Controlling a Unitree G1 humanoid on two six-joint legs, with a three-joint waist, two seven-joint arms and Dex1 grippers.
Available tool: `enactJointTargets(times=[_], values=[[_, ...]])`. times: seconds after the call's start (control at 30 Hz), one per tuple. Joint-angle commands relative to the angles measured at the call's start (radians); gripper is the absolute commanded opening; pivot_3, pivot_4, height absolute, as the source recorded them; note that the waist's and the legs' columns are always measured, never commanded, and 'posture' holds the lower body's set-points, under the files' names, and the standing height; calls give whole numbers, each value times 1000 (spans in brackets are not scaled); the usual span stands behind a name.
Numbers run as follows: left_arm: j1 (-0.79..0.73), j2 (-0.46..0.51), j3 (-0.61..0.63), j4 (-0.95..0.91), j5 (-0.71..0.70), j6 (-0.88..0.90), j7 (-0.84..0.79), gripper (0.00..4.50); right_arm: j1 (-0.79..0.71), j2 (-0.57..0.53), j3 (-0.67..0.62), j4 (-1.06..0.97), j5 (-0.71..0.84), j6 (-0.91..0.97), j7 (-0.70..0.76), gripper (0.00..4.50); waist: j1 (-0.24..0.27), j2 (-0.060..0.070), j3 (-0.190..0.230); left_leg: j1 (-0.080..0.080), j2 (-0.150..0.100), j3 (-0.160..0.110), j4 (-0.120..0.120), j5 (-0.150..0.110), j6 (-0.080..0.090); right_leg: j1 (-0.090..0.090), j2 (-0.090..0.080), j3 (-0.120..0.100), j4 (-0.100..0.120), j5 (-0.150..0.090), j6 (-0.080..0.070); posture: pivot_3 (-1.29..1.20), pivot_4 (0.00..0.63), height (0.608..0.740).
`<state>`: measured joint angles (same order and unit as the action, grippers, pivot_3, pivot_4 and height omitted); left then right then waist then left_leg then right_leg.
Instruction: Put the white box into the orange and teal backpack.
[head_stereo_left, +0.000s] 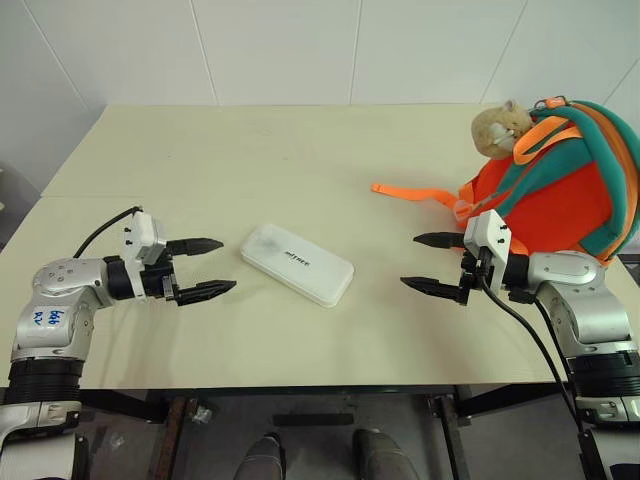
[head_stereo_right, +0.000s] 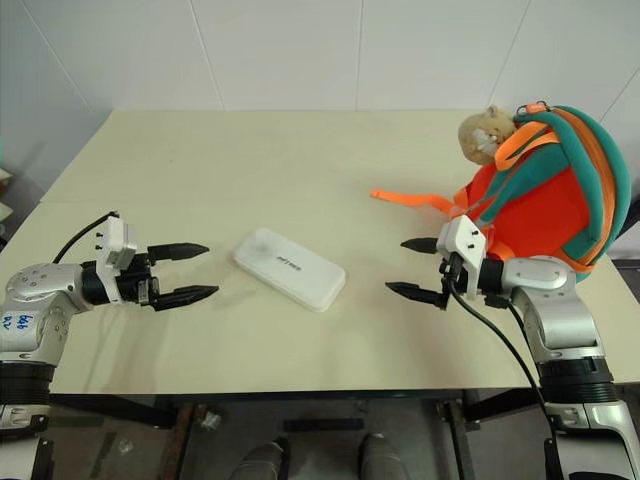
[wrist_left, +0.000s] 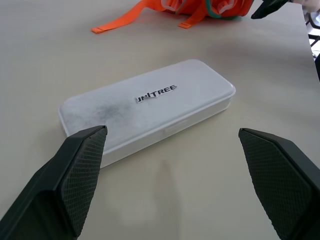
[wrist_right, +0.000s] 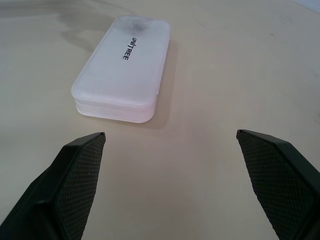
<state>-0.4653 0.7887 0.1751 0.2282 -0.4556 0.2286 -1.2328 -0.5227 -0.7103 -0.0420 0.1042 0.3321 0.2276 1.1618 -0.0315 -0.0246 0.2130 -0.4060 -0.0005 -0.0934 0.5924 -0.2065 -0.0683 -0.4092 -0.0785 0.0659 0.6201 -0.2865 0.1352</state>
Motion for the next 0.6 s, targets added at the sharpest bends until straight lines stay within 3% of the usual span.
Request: enactJointTargets(times=[0.03, 0.3, 0.33, 0.47, 0.6], values=[[-5, 4, 7, -26, -1, -25, -8, 4500, -7, 9, 12, -23, 5, -3, -1, 4437, 0, 0, 0, 0, 0, 0, 0, 0, 0, 0, 0, 0, 0, 0, 0, 0, 150, 740], [18, -4, 12, -11, 18, -73, 8, 4500, -21, 56, 52, 37, -21, -34, -11, 4437, 1, 0, 0, 0, 0, 0, 0, 0, 0, 0, 0, 0, 0, 0, 0, 0, 150, 740], [9, -4, 16, 14, 22, -90, 5, 4313, -21, 65, 58, 35, -21, -36, -11, 4482, 1, 0, 0, 0, 0, 0, 0, 0, 0, 0, 0, 0, 0, 0, 0, 0, 150, 740], [-54, 6, 23, 150, 44, -148, -1, 3318, -9, 98, 73, 12, -5, -13, -19, 3571, 0, 0, 0, 1, 0, 0, 0, 0, 0, 0, 0, 0, 1, 0, 0, 0, 150, 740], [-129, -3, 4, 295, 85, -223, -11, 1972, 38, 117, 87, -32, 0, 14, -31, 2136, 2, 0, 0, 1, 0, 0, 1, 0, 0, 0, 0, 0, 1, 0, 0, 0, 150, 740]])
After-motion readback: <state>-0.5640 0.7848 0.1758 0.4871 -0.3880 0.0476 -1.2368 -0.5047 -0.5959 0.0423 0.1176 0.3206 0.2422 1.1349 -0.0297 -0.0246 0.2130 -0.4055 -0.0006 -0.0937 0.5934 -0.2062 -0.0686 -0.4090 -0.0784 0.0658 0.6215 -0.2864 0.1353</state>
